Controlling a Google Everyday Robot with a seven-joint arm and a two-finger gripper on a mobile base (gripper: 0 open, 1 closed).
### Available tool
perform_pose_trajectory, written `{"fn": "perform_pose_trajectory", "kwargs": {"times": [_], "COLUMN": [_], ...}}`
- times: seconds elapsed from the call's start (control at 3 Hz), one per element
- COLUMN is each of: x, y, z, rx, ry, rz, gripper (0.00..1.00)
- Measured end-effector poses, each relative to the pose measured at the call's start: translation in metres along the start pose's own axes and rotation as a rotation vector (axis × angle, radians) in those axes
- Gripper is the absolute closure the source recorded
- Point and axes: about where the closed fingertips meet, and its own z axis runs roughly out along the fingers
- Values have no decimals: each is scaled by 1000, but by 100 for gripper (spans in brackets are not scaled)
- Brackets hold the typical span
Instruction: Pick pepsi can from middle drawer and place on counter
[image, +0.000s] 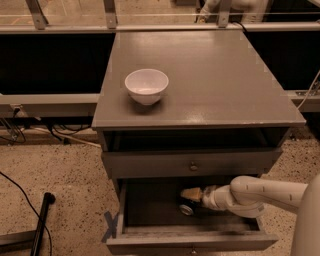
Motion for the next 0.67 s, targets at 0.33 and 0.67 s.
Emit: {"fn": "perform_pose_trajectory", "kwargs": {"times": [0.33,0.67], "x": [8,10], "y": [-4,-5], "z": [15,18], "rx": [11,15], "ry": [27,33], "rz": [12,13], "gripper": [38,39]}}
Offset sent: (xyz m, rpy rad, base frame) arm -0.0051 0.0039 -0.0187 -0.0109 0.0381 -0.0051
